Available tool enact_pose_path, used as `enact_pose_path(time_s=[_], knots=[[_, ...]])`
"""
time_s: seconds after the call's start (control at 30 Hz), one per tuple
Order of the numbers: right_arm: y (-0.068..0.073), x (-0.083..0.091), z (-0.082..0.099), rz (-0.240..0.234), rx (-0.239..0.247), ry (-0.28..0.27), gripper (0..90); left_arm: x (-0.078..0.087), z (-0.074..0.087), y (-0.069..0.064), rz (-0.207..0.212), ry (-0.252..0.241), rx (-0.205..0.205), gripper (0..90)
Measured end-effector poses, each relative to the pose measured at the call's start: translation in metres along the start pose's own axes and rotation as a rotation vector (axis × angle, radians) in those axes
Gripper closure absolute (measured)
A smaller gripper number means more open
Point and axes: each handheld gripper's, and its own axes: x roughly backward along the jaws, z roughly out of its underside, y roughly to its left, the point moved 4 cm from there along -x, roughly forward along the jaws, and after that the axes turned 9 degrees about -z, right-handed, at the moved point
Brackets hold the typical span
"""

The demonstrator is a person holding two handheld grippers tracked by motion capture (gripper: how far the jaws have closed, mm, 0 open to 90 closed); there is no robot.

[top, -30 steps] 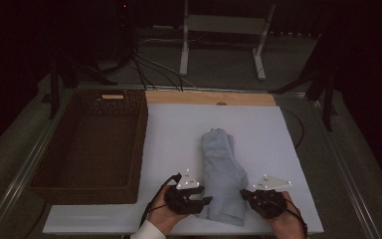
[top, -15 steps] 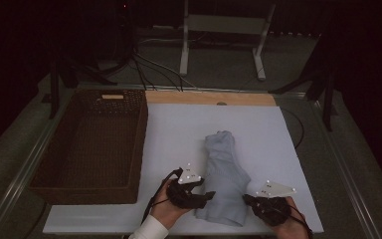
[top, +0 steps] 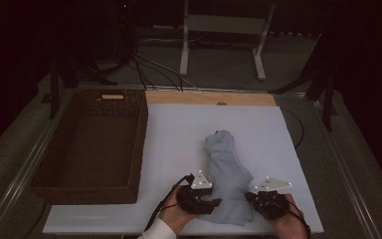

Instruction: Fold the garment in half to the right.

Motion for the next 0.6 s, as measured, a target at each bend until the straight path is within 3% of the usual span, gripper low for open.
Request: enact_pose_path(time_s=[0.1,0.2,0.3,0.33,0.37,0.4,0.53,0.6], knots=[[-0.001,0.000,0.000,-0.005,-0.010,-0.003,88.8,0.001,0.000,0.000,-0.008,-0.005,0.005,53.1],[0.001,0.001,0.001,-0.042,-0.025,-0.019,88.7,0.006,0.000,0.005,-0.029,-0.017,0.014,49.0],[0.004,0.000,0.001,-0.068,-0.031,-0.021,88.6,0.009,0.000,0.008,-0.053,-0.029,0.025,36.1],[0.005,-0.001,0.001,-0.069,-0.029,-0.020,88.6,0.011,0.002,0.010,-0.093,-0.036,0.031,36.1],[0.007,-0.003,0.001,-0.077,-0.026,-0.016,88.6,0.011,0.003,0.011,-0.110,-0.034,0.032,23.9],[0.009,-0.003,0.000,-0.089,-0.030,-0.018,88.6,0.011,0.004,0.013,-0.124,-0.028,0.032,20.2],[0.011,-0.005,0.001,-0.100,-0.028,-0.007,87.8,0.007,0.011,0.019,-0.105,0.003,0.042,22.9],[0.009,-0.006,0.001,-0.083,-0.043,-0.008,77.0,0.006,0.012,0.018,-0.096,0.016,0.037,28.6]])
